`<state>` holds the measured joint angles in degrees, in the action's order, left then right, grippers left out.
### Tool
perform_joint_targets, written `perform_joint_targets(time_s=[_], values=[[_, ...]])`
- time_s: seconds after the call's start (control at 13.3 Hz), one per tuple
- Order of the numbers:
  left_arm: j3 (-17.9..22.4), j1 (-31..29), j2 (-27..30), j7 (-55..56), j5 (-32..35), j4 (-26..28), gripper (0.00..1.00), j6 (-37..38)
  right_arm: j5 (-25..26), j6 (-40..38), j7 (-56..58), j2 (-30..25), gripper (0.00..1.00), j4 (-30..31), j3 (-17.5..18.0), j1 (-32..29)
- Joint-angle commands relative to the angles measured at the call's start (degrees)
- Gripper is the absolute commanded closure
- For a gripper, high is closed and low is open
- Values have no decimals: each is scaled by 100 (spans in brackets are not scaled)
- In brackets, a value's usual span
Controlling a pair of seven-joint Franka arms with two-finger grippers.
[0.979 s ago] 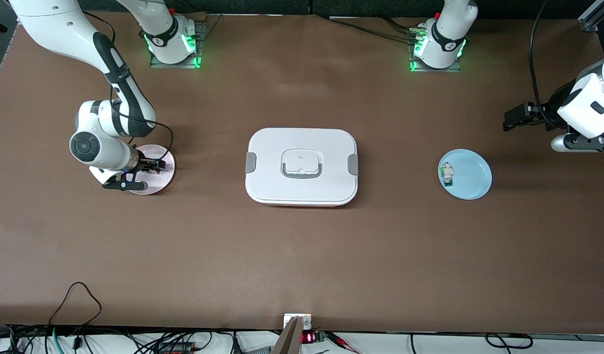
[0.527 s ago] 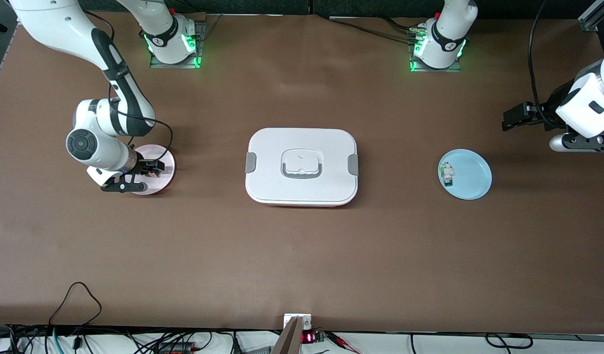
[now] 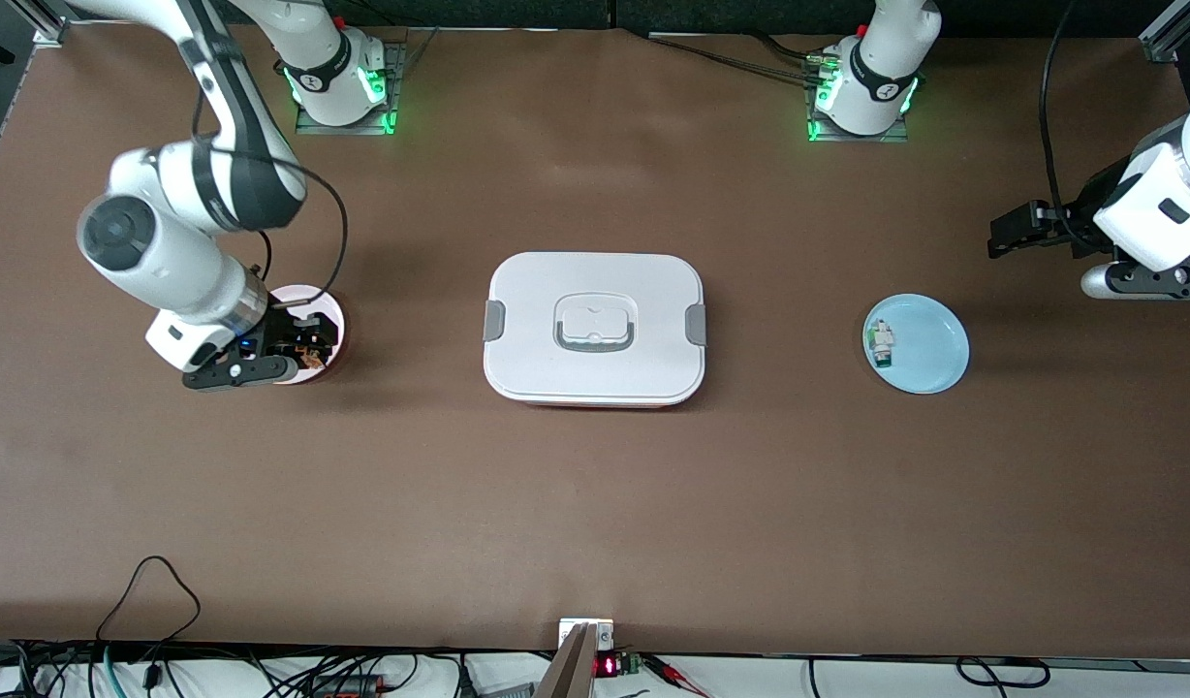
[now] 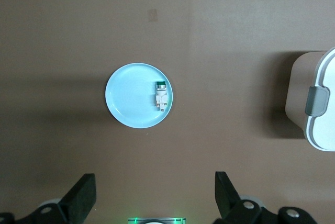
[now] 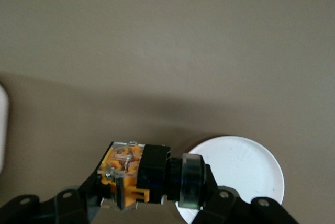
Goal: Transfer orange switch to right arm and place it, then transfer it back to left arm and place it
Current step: 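Lift the orange switch with the right gripper toward the box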
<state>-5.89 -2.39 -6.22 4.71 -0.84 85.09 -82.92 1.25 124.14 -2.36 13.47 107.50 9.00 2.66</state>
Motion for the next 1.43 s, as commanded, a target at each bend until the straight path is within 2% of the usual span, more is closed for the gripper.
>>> perform_joint_targets(time_s=[0.0,0.15,0.3,0.38,0.53,0.68,0.83,0.9,1.21,1.36], values=[[-26,-34,24,-93,-30,-107,0,126,-125,-608,148,-143,75,-790,286,-29],[-17,-25,24,-93,-30,-98,0,127,-134,-732,139,-213,75,-1186,453,-29],[-17,-25,24,-58,-30,-107,0,127,-125,-724,243,-345,75,-1328,681,-3],[-17,-25,24,-58,-22,-98,0,118,-125,-681,462,-371,76,-1433,900,-3],[-35,-16,16,-137,40,-98,0,118,-282,-540,1024,-337,76,-1522,1086,32],[-78,-25,16,-137,31,-89,0,231,-1071,-425,1368,-328,76,-1504,1104,41],[-87,-25,24,-137,-56,-80,0,529,-1275,-399,2252,-275,76,-1495,1095,41],[-105,-25,16,-137,-309,-98,0,714,-1546,-338,2788,-240,76,-1495,1095,33],[-96,-51,-37,406,-2118,-72,0,1076,-3328,-47,5529,-3,76,-1425,981,-160],[-96,-86,-168,644,-3058,-63,0,1093,-4496,-118,6864,94,76,-1259,771,-231]])
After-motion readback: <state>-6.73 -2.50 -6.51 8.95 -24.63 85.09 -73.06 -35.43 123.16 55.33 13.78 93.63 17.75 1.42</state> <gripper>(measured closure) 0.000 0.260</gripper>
